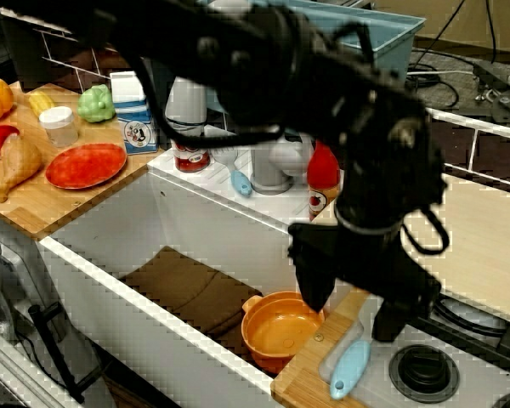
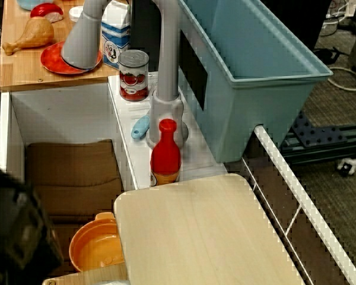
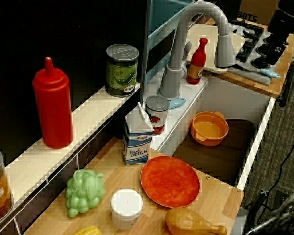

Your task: Put knife on cutting board

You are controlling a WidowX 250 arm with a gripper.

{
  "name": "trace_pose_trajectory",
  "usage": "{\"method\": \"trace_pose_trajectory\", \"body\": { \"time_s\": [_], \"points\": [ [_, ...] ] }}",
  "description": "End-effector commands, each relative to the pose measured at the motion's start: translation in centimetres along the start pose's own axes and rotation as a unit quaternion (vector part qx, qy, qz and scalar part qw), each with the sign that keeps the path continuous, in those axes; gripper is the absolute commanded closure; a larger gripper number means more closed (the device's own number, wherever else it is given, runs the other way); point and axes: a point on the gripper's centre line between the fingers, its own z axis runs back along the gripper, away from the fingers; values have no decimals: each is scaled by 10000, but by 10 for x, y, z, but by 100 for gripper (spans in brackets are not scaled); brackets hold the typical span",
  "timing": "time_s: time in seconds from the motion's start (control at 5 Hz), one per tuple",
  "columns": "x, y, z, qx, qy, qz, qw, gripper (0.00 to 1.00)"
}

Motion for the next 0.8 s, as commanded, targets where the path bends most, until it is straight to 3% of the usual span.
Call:
{"method": "trace_pose_trajectory", "body": {
  "time_s": [0.0, 0.4, 0.6],
  "points": [
    [3, -8, -12, -8, -243, 185, 9995, 0],
    [4, -13, -17, 28, -307, 307, 9991, 0],
    [3, -16, -25, 43, -214, 291, 9993, 0]
  ]
}}
